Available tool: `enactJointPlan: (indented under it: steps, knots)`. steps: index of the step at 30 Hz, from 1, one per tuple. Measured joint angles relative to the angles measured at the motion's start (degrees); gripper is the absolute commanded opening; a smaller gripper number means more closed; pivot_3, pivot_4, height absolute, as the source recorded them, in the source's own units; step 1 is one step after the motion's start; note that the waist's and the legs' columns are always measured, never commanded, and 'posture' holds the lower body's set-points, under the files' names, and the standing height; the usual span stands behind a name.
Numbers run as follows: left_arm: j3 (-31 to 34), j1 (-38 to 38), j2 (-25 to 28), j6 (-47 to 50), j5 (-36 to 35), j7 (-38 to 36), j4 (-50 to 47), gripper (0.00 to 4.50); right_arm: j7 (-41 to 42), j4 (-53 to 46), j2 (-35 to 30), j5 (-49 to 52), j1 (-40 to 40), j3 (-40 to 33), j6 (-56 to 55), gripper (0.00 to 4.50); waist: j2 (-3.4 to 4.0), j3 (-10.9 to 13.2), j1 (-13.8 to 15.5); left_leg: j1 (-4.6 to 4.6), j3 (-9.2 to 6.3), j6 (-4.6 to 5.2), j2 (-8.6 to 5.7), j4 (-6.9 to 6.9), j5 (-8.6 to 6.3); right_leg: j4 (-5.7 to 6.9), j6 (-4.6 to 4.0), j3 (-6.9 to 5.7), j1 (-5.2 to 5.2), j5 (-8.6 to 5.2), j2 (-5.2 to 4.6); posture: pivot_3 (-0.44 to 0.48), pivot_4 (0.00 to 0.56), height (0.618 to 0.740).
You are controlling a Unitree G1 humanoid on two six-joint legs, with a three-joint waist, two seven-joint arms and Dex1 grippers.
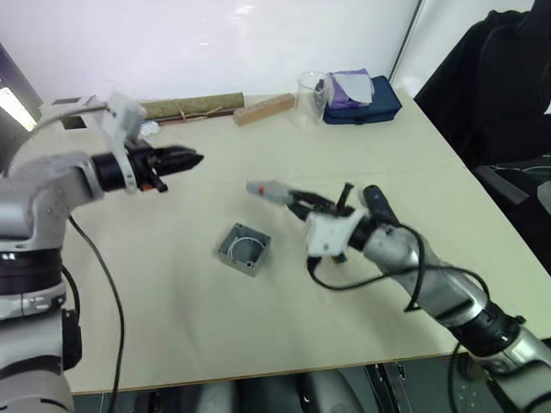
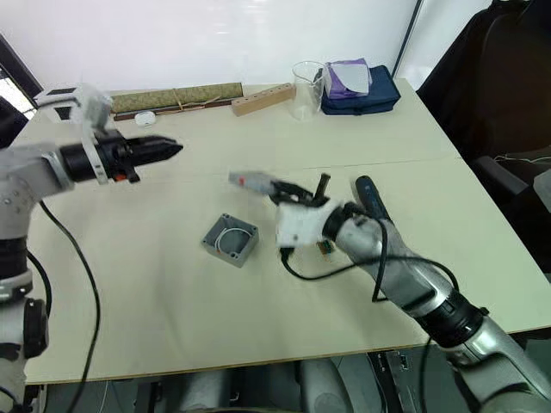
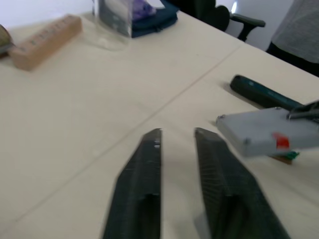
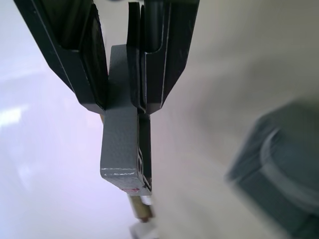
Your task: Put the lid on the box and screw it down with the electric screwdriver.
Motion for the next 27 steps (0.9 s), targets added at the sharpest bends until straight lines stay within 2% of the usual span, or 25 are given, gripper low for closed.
enactJointPlan:
  steps: [3, 10, 17, 27]
  knots:
    - [-1.3, 1.1, -1.4, -0.8, -0.1, -0.5, -0.7, 0.02, -2.0, 3.2, 2.0, -5.6, -0.1, 0.4, -7.9, 0.37, -0.01, 0.0, -0.2, 0.06, 0.00, 0.00, 0.06, -0.01, 0.00, 0.06, -0.02, 0.03, 0.01, 0.01, 0.06, 0.000, 0.150, 0.740]
    - [-7.4, 3.4, -1.7, -3.1, 1.7, -2.0, -2.9, 0.02, -3.6, 8.6, 8.0, -14.3, -0.3, 0.8, -15.2, 0.37, 0.00, 0.0, 0.3, 0.06, -0.03, -0.01, 0.00, 0.04, 0.00, 0.08, -0.03, 0.03, 0.07, 0.01, 0.00, 0.000, 0.150, 0.740]
    - [-11.5, 6.1, -1.2, -4.6, 3.7, -3.0, -6.0, 0.02, -4.2, 9.6, 10.6, -19.6, 0.4, 0.7, -17.4, 0.37, 0.00, 0.0, 0.6, 0.08, -0.05, -0.01, 0.00, 0.05, 0.00, 0.08, -0.03, 0.02, 0.10, 0.02, 0.00, 0.000, 0.150, 0.740]
    - [-13.8, 8.0, -1.9, -5.8, 5.2, -2.9, -7.0, 0.02, -4.8, 12.0, 12.0, -24.4, 1.0, 0.5, -18.1, 0.37, 0.01, 0.0, 1.3, 0.16, -0.05, -0.01, 0.00, 0.07, 0.00, 0.09, -0.04, 0.01, 0.19, 0.02, 0.01, 0.000, 0.150, 0.740]
